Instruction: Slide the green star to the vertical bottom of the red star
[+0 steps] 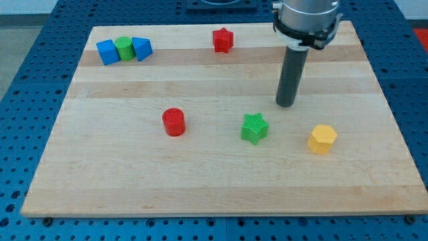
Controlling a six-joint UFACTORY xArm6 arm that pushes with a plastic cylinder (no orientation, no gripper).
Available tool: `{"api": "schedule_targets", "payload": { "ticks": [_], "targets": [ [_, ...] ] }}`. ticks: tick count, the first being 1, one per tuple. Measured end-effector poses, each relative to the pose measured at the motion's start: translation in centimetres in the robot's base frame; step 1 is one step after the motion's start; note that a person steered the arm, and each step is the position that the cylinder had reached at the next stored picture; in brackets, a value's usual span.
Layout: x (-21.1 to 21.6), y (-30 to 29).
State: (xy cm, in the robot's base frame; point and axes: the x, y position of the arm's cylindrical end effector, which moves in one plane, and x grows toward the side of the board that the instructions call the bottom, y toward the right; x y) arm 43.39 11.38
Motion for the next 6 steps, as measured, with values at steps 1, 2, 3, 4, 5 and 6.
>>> {"api": "schedule_targets", "payload": {
  "ticks": [1,2,3,4,5,6],
  "targets": [
    [6.2,0.7],
    [6.5,0.5],
    [9.0,-2.6],
    [9.0,-2.6],
    [7.1,-3.5],
    [4.7,-6.3]
  ]
}}
